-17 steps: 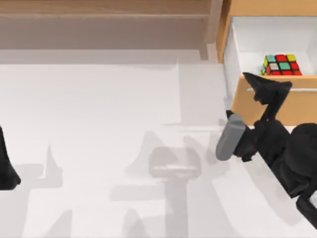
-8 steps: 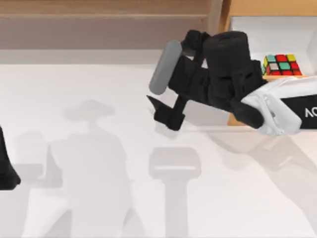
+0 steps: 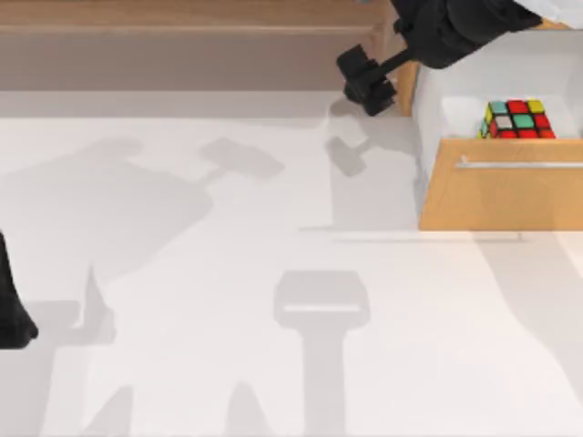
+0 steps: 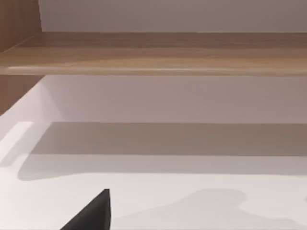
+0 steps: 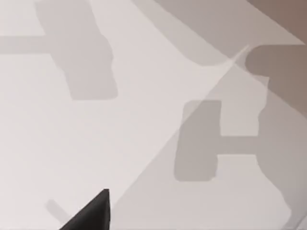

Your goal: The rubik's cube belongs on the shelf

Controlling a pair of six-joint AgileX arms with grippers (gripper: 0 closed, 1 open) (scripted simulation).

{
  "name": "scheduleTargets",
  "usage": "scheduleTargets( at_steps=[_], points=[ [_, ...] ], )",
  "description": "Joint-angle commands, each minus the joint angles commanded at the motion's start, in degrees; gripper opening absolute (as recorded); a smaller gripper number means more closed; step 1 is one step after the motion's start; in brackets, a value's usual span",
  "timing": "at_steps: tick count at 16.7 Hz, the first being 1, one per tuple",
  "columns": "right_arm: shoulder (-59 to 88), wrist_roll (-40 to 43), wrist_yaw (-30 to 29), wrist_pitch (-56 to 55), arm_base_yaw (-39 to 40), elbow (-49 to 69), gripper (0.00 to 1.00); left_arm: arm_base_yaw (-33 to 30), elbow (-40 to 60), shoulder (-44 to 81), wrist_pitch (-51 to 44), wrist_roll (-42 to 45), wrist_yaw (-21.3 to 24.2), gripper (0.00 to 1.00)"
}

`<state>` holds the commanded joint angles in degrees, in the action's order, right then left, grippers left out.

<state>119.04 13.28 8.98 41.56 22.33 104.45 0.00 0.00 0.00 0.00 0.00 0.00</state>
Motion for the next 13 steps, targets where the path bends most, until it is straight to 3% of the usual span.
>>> scheduleTargets(
  at_steps=[6, 9, 13],
  points=[
    [12.2, -13.8, -6.0, 32.2, -10.2, 25.4, 1.00, 0.0, 0.0, 0.0, 0.0, 0.0, 0.0, 1.00],
    [18.5, -17.6, -8.8, 40.3, -13.6, 33.3, 1.00, 0.0, 0.0, 0.0, 0.0, 0.0, 0.0, 1.00],
    [21.3, -19.0, -9.9, 42.9, -14.8, 36.0, 1.00, 0.0, 0.0, 0.0, 0.0, 0.0, 0.0, 1.00]
  ],
)
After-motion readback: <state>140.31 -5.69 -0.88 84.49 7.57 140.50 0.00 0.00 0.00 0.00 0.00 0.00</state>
